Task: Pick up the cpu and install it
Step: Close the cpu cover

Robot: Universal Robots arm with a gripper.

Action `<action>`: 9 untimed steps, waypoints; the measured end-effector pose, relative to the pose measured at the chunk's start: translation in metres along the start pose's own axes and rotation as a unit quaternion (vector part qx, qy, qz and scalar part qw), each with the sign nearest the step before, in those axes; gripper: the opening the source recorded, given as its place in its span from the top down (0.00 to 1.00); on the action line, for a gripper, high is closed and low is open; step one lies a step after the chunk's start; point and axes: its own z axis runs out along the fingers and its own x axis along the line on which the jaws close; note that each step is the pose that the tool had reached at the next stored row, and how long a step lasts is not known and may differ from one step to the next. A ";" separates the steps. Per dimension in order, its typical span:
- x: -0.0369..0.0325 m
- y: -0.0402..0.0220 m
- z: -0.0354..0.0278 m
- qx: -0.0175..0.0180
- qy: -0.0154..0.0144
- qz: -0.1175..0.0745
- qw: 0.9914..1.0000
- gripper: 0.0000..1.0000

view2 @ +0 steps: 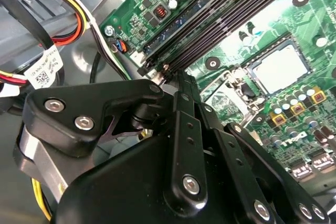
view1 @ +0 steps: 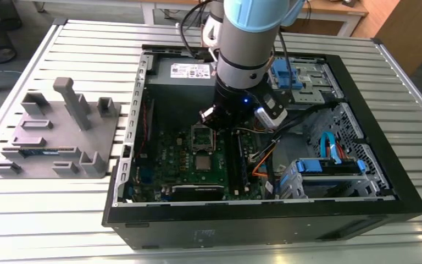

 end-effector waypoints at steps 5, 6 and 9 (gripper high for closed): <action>-0.0012 0.0040 0.0033 0.000 0.000 -0.001 1.000 0.89; -0.0013 0.0049 0.0036 0.000 0.000 -0.001 1.000 0.89; -0.0006 0.0059 0.0038 0.000 0.000 -0.001 1.000 0.89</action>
